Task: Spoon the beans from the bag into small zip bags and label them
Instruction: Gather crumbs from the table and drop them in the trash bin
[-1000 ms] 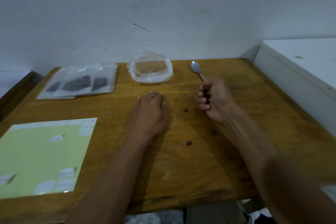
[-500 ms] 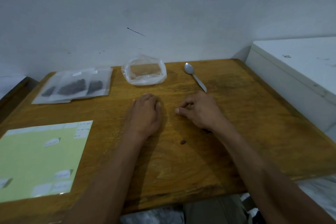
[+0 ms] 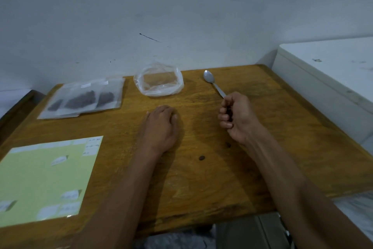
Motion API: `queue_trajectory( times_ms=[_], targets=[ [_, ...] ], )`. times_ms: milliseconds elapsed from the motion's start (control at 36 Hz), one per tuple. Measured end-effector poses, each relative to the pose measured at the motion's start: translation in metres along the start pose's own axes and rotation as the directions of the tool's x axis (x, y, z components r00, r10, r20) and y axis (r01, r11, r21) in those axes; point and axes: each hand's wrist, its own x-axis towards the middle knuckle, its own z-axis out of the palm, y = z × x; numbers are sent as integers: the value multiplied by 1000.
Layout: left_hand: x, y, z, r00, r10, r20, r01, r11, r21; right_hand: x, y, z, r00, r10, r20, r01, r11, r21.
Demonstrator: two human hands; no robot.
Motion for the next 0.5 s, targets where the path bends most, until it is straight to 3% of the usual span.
queue_trajectory(
  times_ms=[83,167,250,361,500],
  targets=[
    [0,1,-1,1000,-6,-2,6,1000,-8,-7,0,-1,991,-122,-51,104,958,-266],
    [-1,3,-2,1000,18,-25,-19,1000,-24,-19,4,-5,954,-297,-41,215,773,-598],
    [-1,4,-3,1000,17,-22,-17,1000,-20,-35,9,-17,911,-410,46,303,589,-749],
    [-3,3,-4,1000,22,-13,-22,999,-29,-56,10,-32,932,-354,79,239,434,-868],
    [-5,6,-6,1000,18,-4,-18,1000,-24,-76,13,-39,959,-272,74,177,375,-910]
  ],
)
